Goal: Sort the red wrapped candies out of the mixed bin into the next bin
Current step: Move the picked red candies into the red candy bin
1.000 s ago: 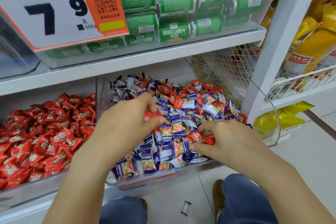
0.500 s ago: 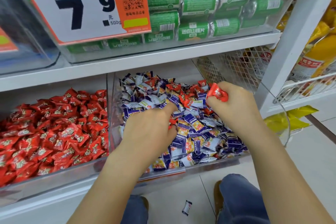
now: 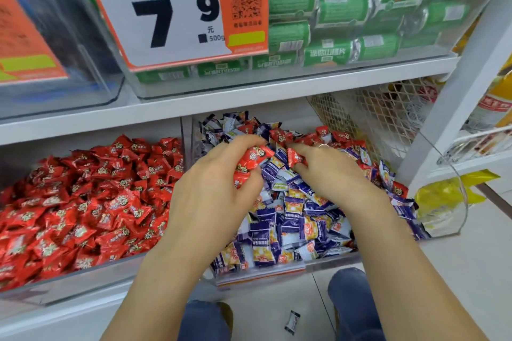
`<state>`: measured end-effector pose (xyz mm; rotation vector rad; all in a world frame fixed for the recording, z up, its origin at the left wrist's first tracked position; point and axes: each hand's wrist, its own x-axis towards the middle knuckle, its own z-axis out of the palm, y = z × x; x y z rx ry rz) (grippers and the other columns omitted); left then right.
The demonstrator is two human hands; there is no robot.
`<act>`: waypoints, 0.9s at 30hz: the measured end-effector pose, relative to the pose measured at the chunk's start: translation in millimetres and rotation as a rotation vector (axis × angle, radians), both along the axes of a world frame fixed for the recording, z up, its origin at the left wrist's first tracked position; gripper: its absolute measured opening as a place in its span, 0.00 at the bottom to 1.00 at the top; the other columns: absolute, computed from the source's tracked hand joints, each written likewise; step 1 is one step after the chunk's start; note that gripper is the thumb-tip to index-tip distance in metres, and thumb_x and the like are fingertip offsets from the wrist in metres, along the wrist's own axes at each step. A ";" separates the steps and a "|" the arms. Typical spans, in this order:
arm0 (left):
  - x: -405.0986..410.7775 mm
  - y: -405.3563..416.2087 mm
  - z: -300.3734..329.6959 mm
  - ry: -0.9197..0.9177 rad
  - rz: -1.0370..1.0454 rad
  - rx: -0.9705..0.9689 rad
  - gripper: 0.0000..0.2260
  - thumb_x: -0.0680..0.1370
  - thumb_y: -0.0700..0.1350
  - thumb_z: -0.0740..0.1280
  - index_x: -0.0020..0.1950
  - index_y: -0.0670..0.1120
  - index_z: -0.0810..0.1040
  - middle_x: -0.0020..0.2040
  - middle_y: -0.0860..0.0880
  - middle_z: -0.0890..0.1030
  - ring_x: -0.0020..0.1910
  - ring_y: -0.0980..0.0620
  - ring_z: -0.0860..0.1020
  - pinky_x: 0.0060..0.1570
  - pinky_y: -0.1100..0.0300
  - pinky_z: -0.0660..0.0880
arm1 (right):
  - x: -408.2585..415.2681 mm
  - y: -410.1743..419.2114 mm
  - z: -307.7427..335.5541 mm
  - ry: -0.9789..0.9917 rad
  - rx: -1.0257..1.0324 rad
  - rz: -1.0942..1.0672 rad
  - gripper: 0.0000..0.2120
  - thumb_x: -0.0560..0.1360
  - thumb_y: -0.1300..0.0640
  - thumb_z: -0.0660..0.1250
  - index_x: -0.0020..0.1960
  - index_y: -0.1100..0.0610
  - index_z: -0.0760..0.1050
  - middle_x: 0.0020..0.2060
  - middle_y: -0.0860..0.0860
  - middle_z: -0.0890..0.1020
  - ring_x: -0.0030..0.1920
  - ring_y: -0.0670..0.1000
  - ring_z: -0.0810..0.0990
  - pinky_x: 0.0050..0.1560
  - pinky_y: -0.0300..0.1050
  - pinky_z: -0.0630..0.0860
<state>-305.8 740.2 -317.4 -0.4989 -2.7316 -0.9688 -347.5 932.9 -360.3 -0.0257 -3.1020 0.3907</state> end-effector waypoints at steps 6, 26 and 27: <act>1.9 -13.0 5.8 -0.026 -0.015 0.170 0.15 0.75 0.50 0.65 0.59 0.65 0.72 0.49 0.63 0.78 0.29 0.60 0.73 0.35 0.66 0.70 | 2.1 -0.3 1.1 0.130 -0.121 -0.072 0.16 0.79 0.56 0.59 0.66 0.53 0.69 0.42 0.55 0.79 0.39 0.57 0.75 0.35 0.47 0.67; -7.7 -136.4 8.2 -0.284 0.278 0.527 0.09 0.75 0.44 0.68 0.51 0.58 0.78 0.39 0.47 0.82 0.31 0.53 0.79 0.33 0.57 0.78 | 61.2 -140.2 59.3 0.180 -0.726 0.368 0.04 0.79 0.52 0.60 0.50 0.49 0.73 0.38 0.47 0.77 0.37 0.46 0.73 0.42 0.46 0.71; -7.3 -141.5 7.9 -0.296 0.287 0.533 0.09 0.76 0.45 0.68 0.52 0.57 0.79 0.40 0.45 0.82 0.33 0.47 0.79 0.33 0.56 0.78 | 59.7 -148.9 57.7 0.182 -0.744 0.372 0.04 0.79 0.53 0.60 0.51 0.49 0.73 0.38 0.47 0.77 0.38 0.46 0.73 0.43 0.46 0.71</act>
